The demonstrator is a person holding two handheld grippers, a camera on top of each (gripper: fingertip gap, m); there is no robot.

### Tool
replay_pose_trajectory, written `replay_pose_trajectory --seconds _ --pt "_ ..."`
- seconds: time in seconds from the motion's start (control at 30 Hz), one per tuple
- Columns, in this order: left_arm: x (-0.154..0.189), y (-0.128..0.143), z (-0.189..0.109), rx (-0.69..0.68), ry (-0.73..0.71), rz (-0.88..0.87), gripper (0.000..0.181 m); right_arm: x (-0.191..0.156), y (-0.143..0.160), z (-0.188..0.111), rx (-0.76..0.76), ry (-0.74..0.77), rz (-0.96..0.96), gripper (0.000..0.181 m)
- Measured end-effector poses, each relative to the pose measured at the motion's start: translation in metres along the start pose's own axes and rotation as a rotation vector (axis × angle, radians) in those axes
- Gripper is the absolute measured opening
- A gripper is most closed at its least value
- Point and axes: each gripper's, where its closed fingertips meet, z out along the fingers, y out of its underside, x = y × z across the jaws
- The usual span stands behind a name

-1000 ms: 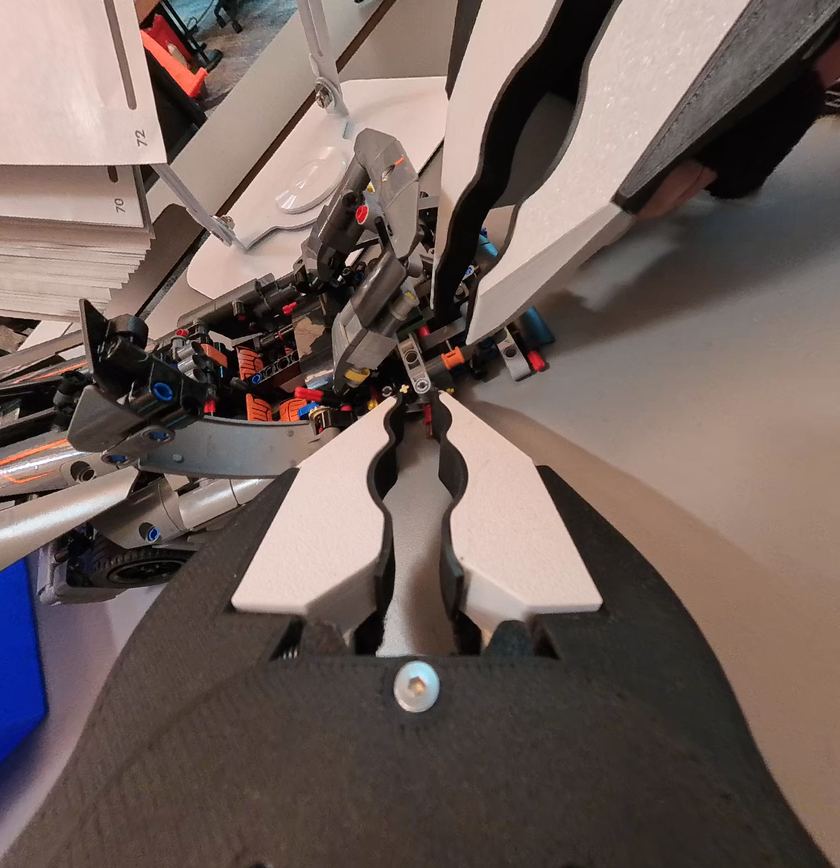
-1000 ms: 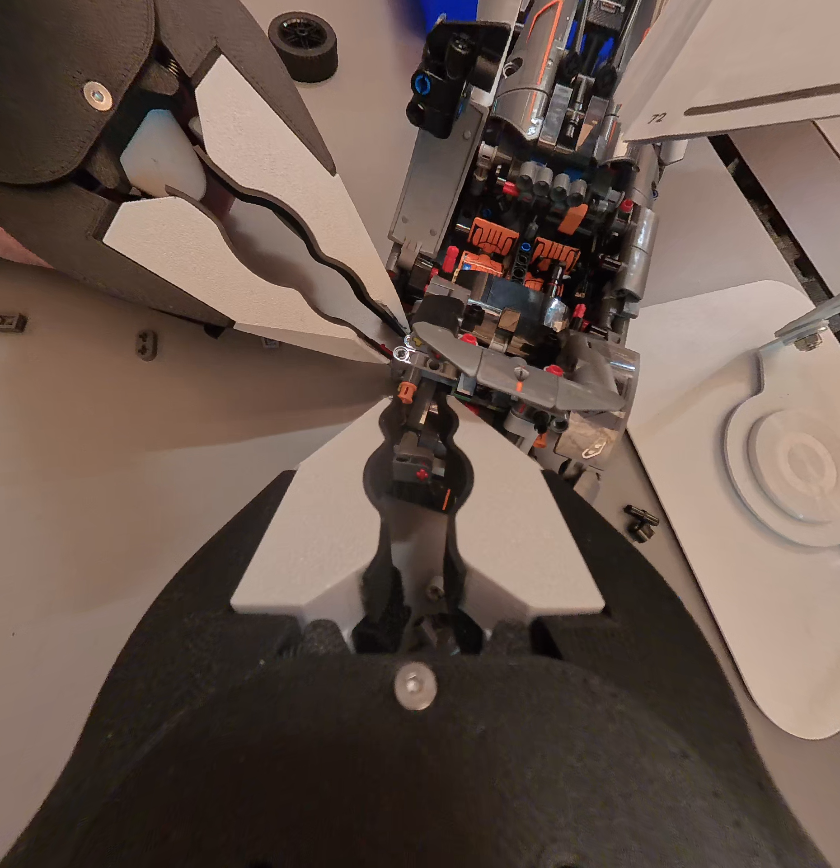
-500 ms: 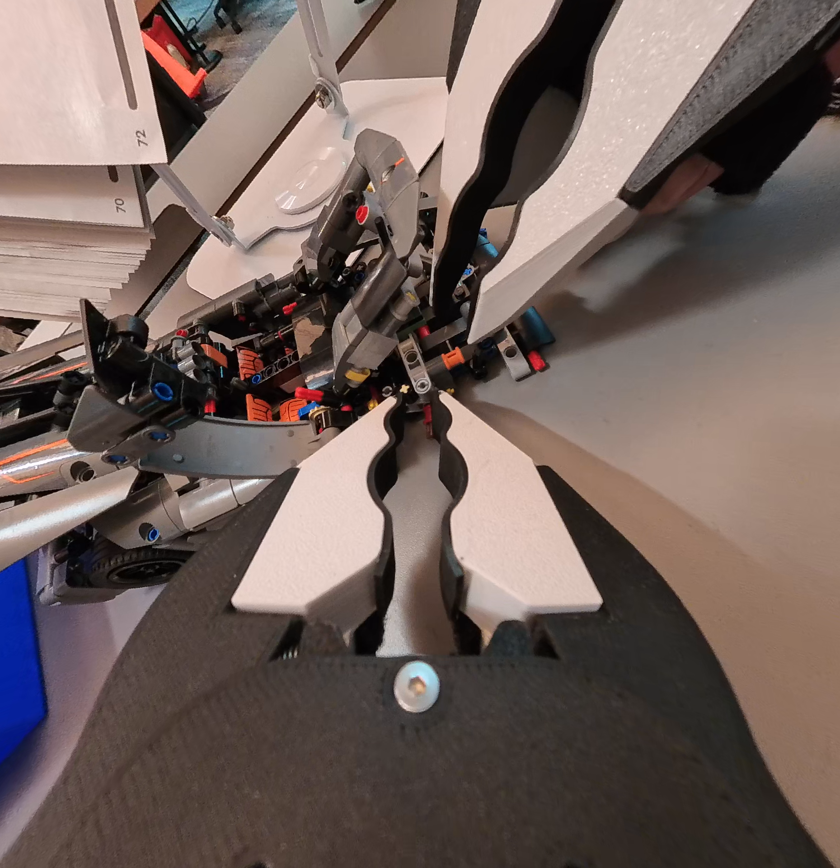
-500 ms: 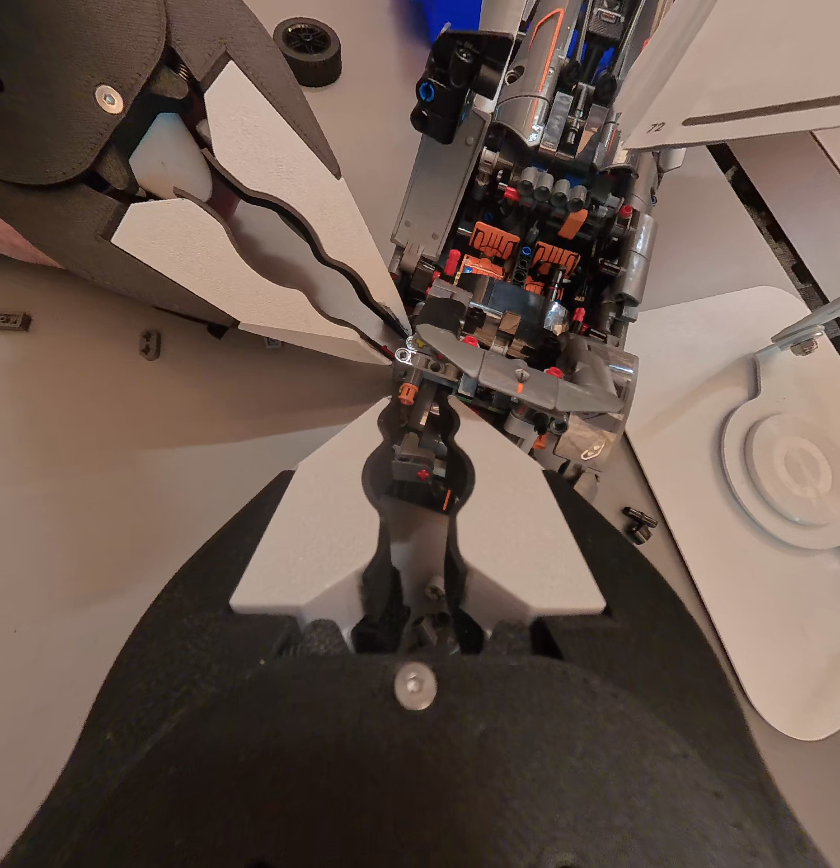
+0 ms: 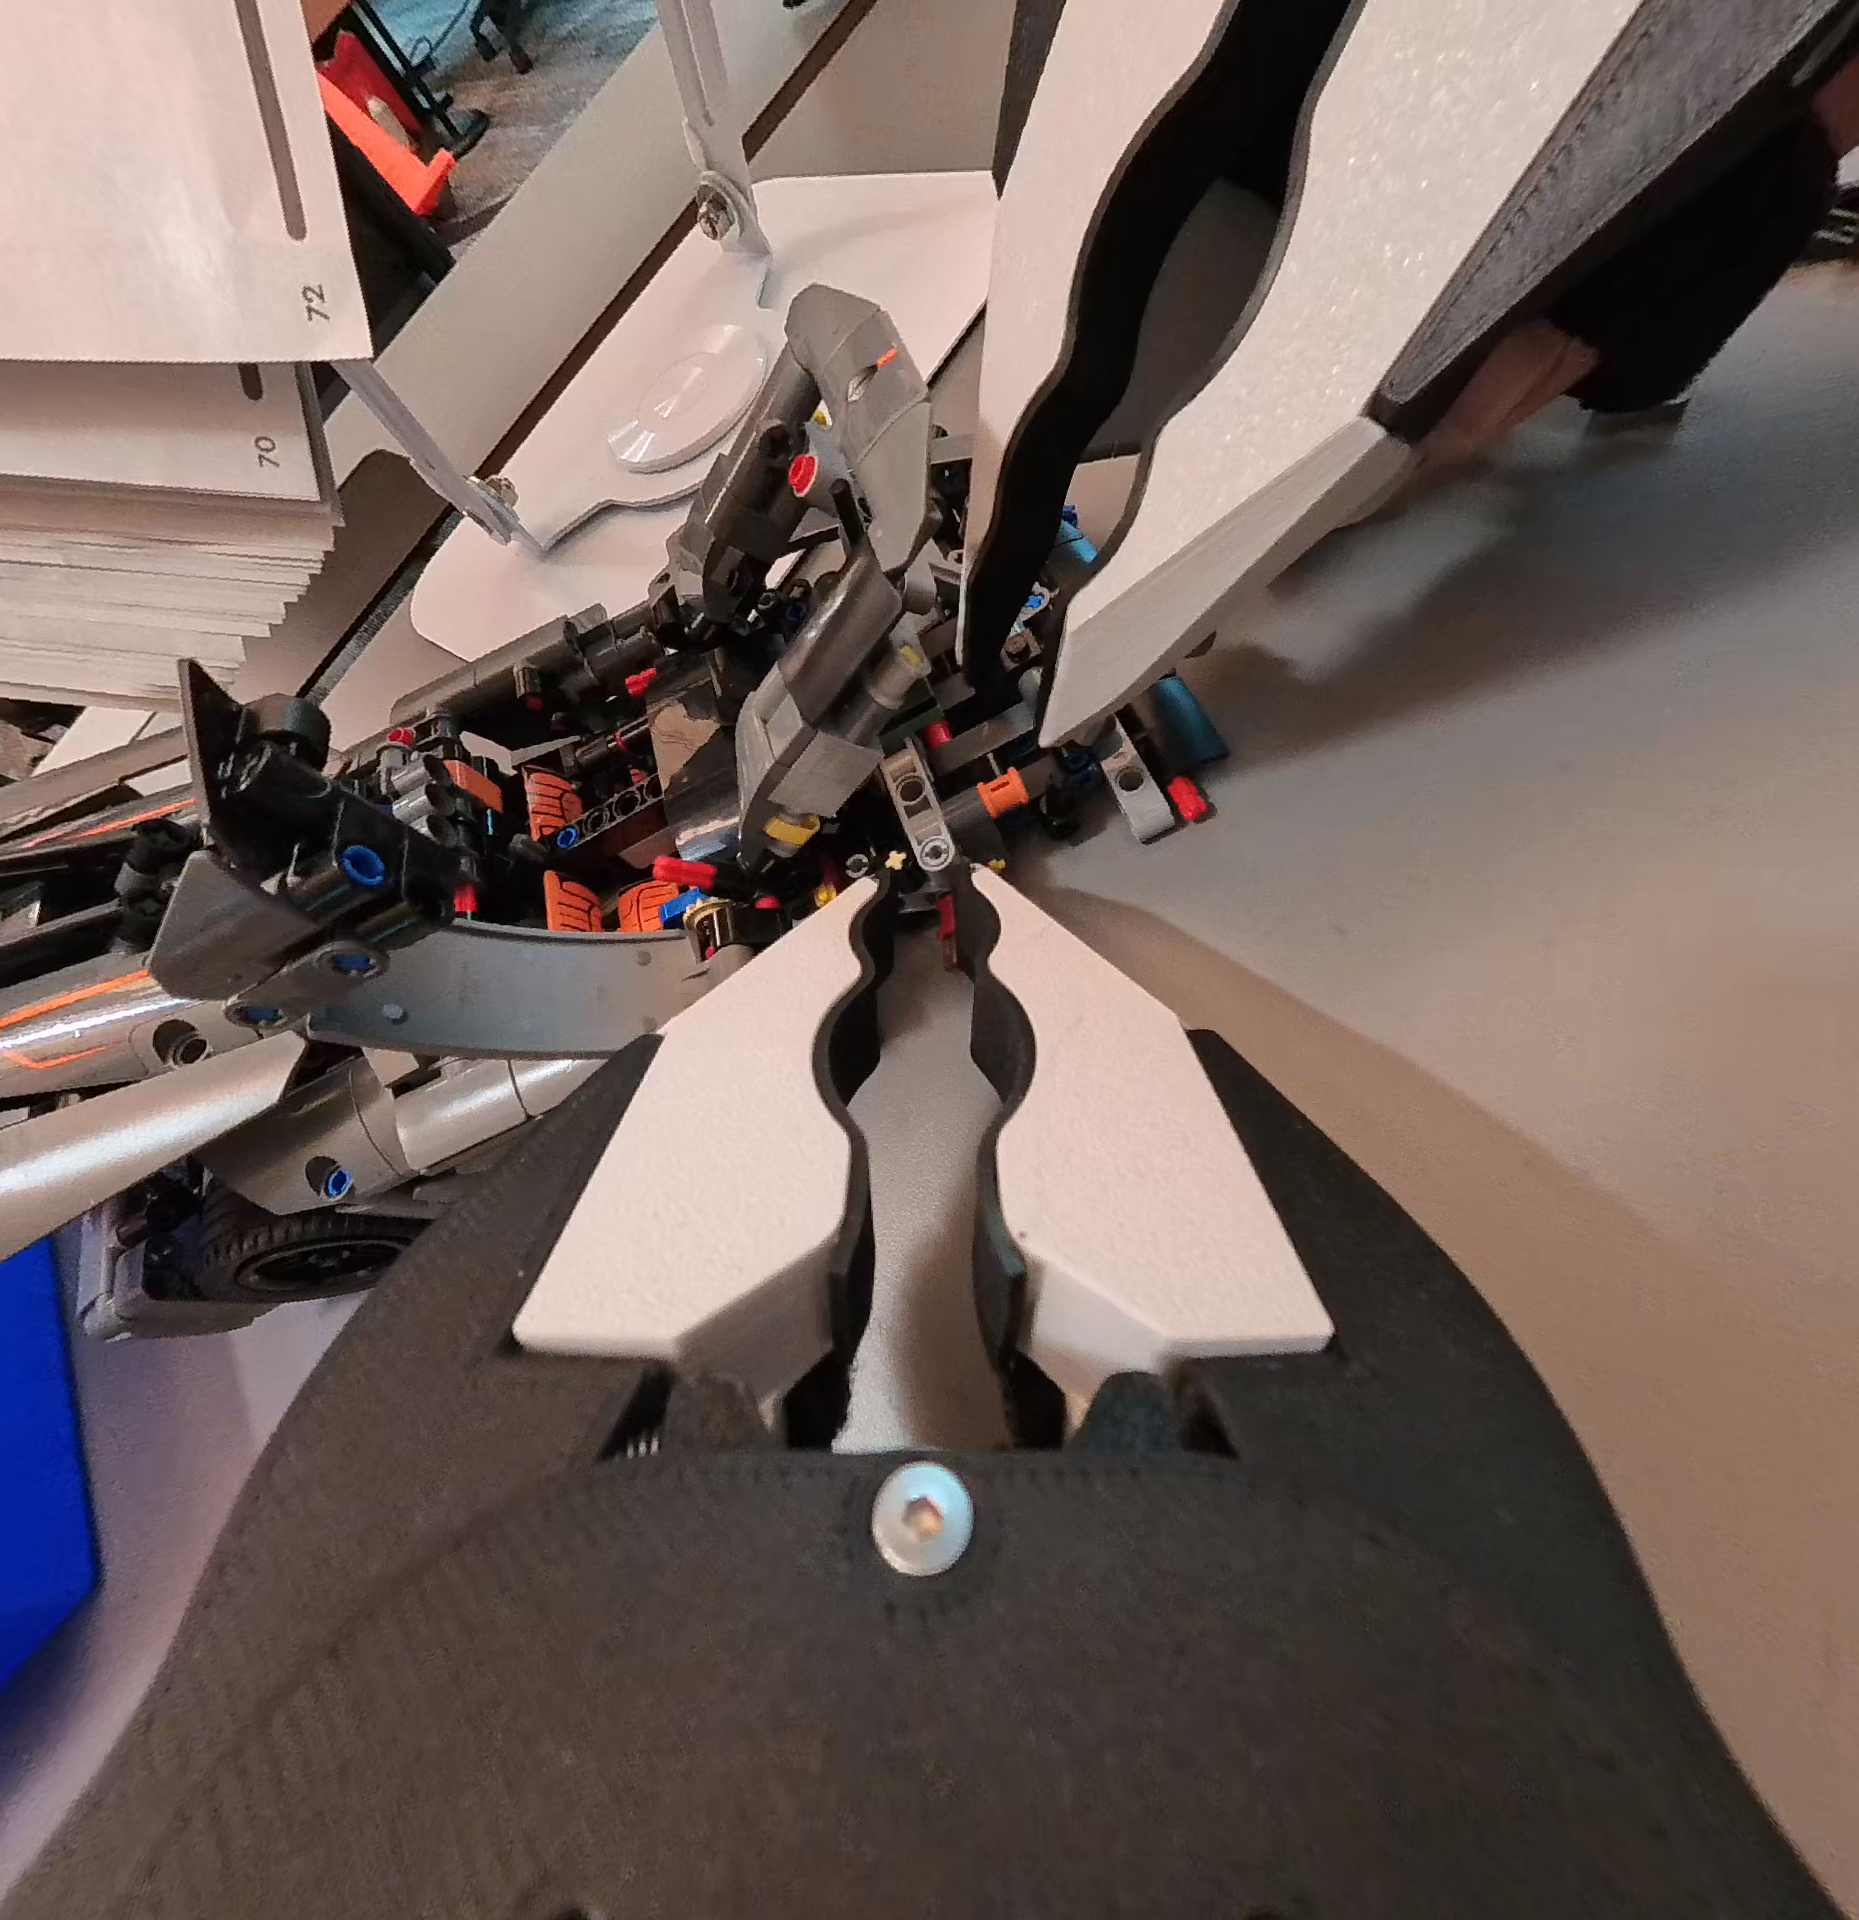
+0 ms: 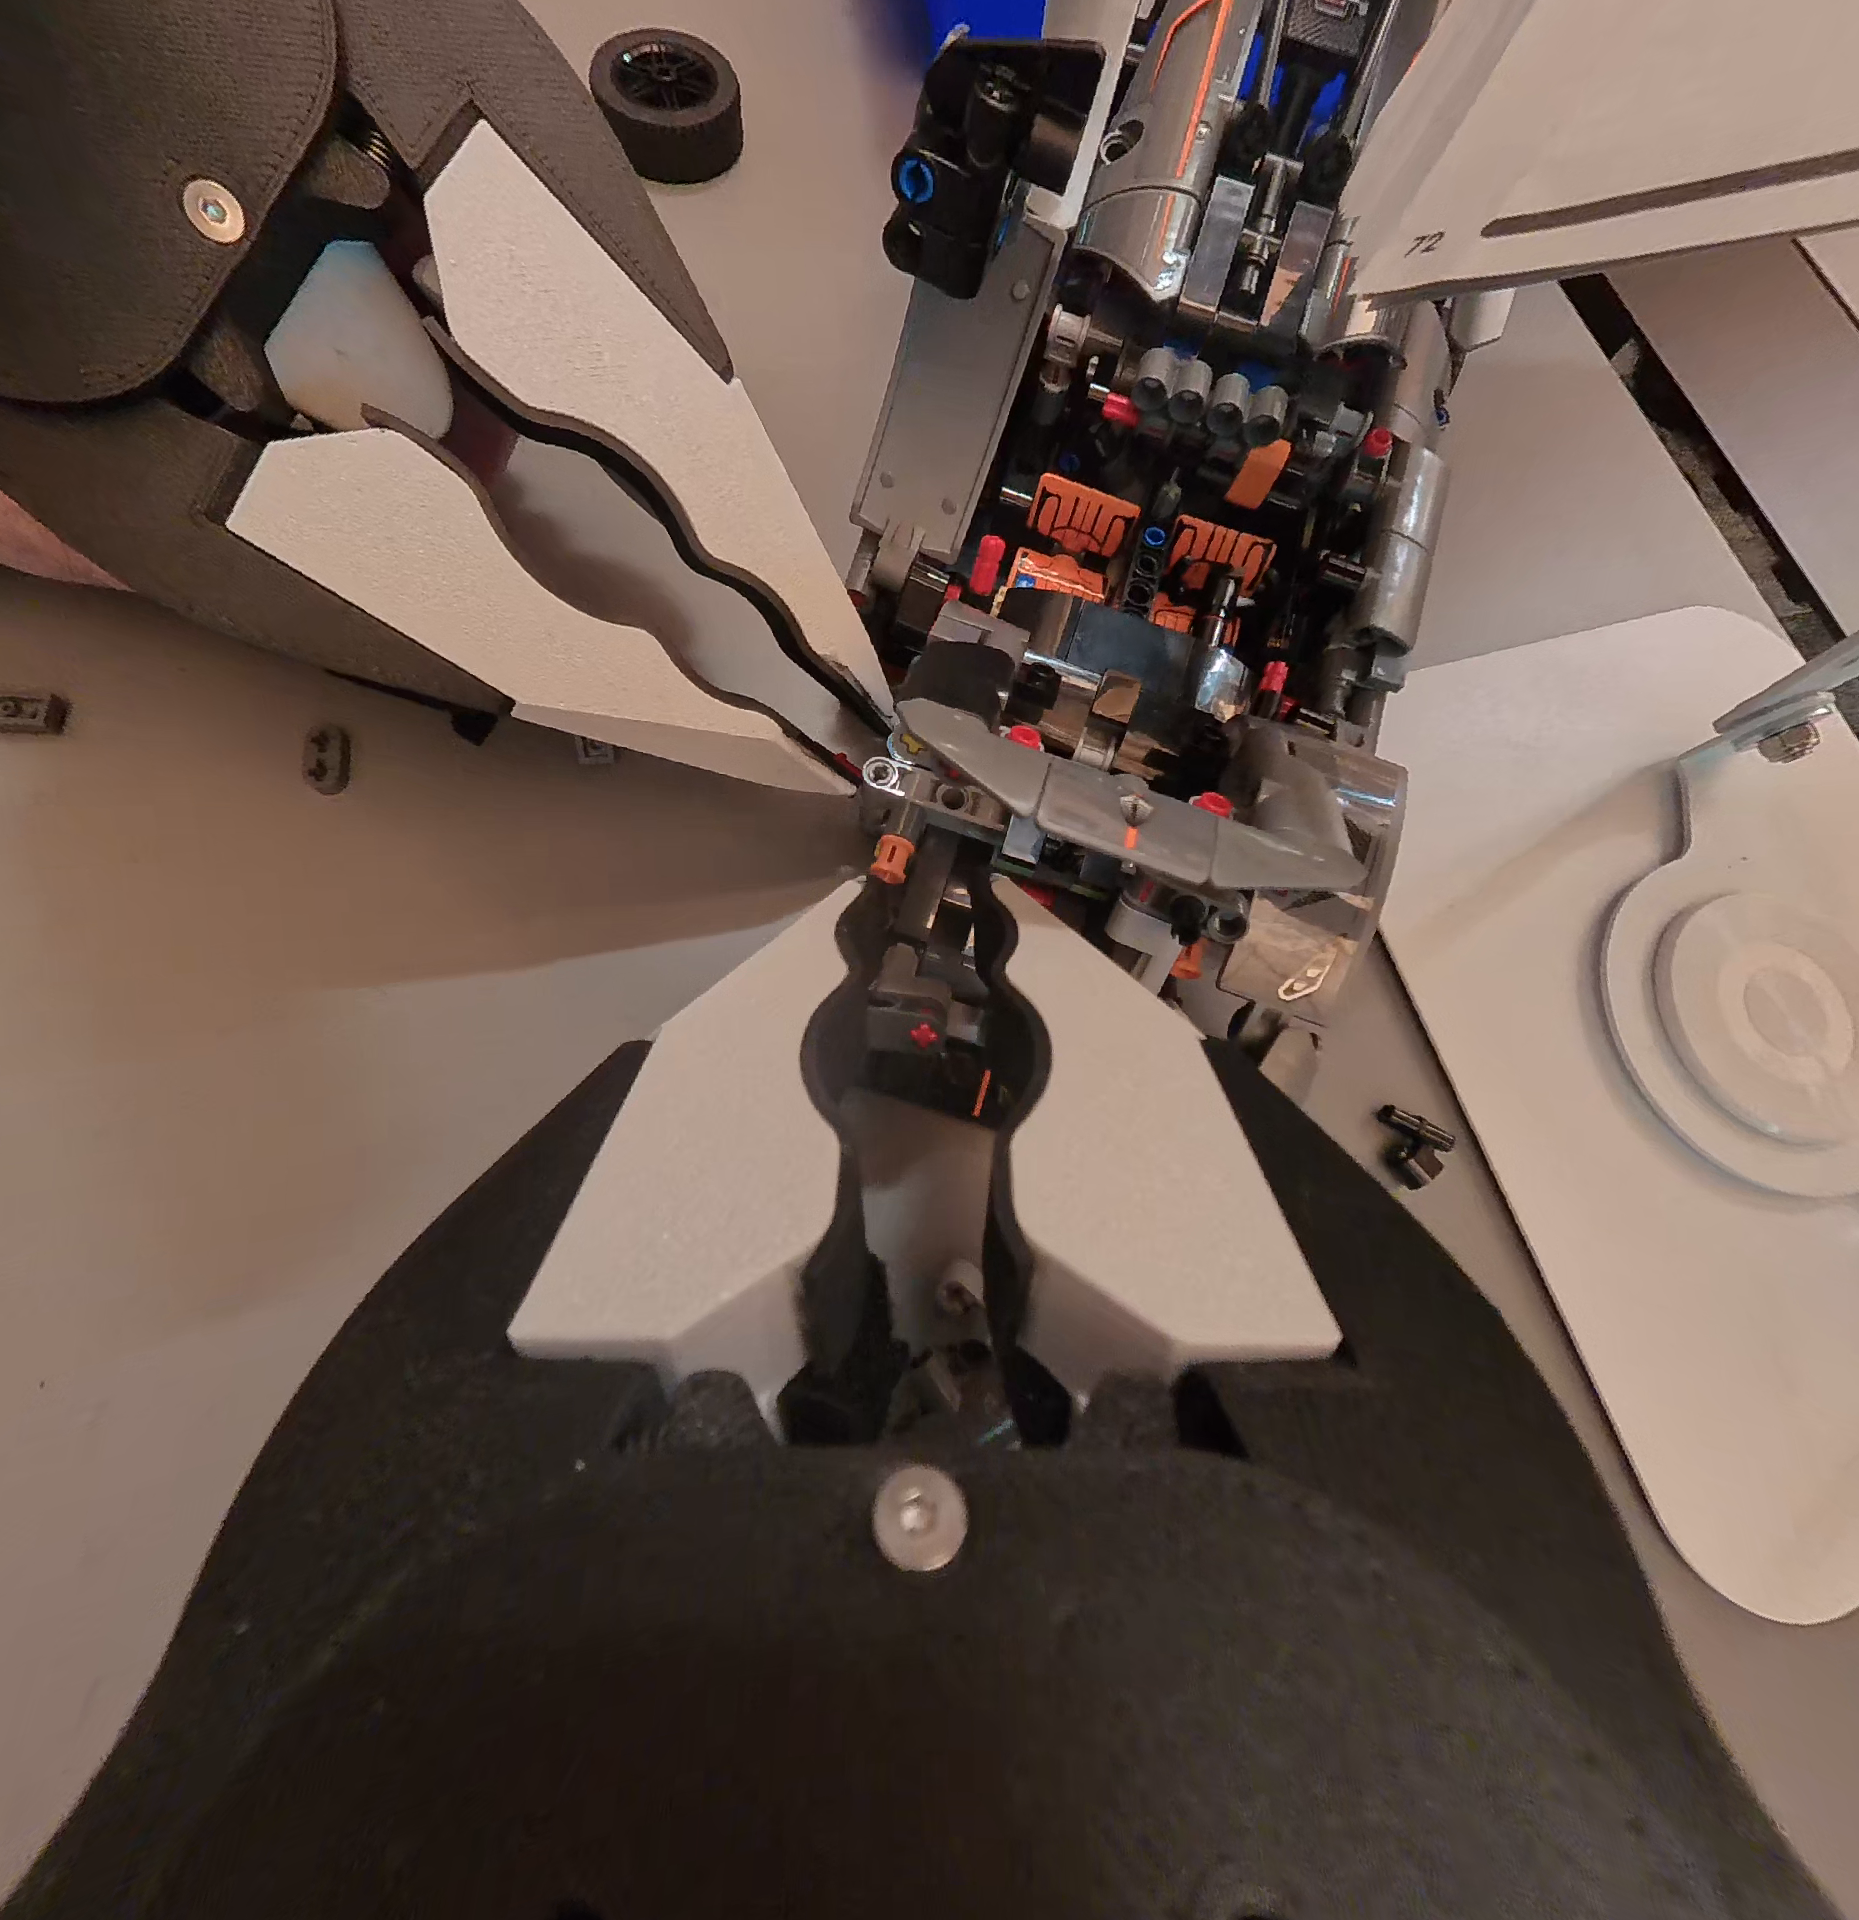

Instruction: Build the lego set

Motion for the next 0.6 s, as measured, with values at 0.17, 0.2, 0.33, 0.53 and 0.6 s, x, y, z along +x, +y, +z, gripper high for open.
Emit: replay_pose_trajectory --seconds 0.17,0.2,0.33,0.53,0.6 --pt "0.001 -0.001 0.000 0.006 0.006 0.004 0.009 -0.002 -0.003 0.002 0.019 -0.011 0.017 0.017" --pt "0.001 -0.001 -0.001 0.008 0.006 0.006 0.009 -0.003 -0.004 0.004 0.021 -0.013 0.021 0.017" --pt "0.001 -0.002 0.000 0.010 0.004 0.009 0.009 -0.005 -0.001 0.011 -0.005 -0.010 0.028 0.019" --pt "0.001 -0.002 0.000 0.007 -0.002 0.009 0.010 -0.007 0.002 0.018 -0.020 -0.006 0.024 0.007" --pt "0.002 -0.002 0.001 0.005 -0.005 0.013 0.011 -0.007 0.002 0.019 -0.023 0.000 0.024 0.007"
